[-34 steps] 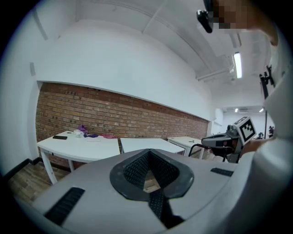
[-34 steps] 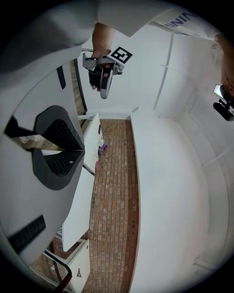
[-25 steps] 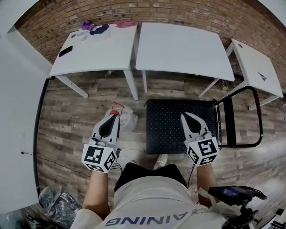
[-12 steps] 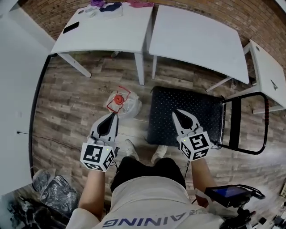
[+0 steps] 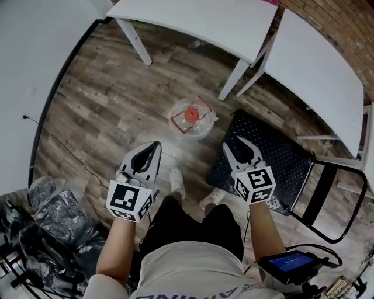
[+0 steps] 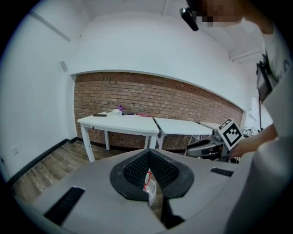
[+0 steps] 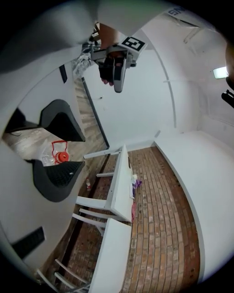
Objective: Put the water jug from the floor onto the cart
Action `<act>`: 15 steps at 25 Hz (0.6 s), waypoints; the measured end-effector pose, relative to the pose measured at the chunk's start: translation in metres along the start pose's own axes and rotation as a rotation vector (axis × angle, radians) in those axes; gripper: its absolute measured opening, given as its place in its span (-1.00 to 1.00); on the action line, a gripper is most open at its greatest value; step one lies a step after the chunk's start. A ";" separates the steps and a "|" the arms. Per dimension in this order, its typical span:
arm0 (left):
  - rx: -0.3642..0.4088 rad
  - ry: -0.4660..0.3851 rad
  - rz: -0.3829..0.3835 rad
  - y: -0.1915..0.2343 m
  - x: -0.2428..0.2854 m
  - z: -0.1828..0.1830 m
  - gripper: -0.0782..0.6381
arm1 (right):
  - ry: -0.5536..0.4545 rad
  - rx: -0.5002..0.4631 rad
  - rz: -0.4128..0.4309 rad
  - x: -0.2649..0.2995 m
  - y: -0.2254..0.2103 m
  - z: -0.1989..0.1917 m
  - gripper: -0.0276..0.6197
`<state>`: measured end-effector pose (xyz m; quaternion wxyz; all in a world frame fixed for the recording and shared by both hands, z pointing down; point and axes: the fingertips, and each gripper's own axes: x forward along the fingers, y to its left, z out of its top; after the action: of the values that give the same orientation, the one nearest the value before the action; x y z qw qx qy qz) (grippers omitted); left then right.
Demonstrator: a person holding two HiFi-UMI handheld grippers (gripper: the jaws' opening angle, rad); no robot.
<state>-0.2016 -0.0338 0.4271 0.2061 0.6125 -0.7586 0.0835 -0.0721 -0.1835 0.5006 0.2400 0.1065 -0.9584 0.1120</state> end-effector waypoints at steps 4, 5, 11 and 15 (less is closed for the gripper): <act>-0.066 0.001 0.024 0.020 0.003 -0.020 -0.78 | 0.048 -0.049 0.021 0.066 -0.008 -0.019 -0.41; -0.072 0.006 0.029 0.023 0.002 -0.026 -0.78 | 0.061 -0.057 0.030 0.083 -0.008 -0.025 -0.36; -0.119 0.050 0.076 0.044 -0.007 -0.072 -0.78 | 0.128 -0.103 0.058 0.174 -0.001 -0.075 -0.05; -0.146 0.063 0.116 0.057 -0.011 -0.096 -0.78 | 0.165 -0.149 0.063 0.223 -0.006 -0.105 0.09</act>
<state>-0.2346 0.0260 0.5159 0.2686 0.5479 -0.7901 0.0587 -0.2170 -0.1947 0.7002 0.3215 0.0488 -0.9440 0.0560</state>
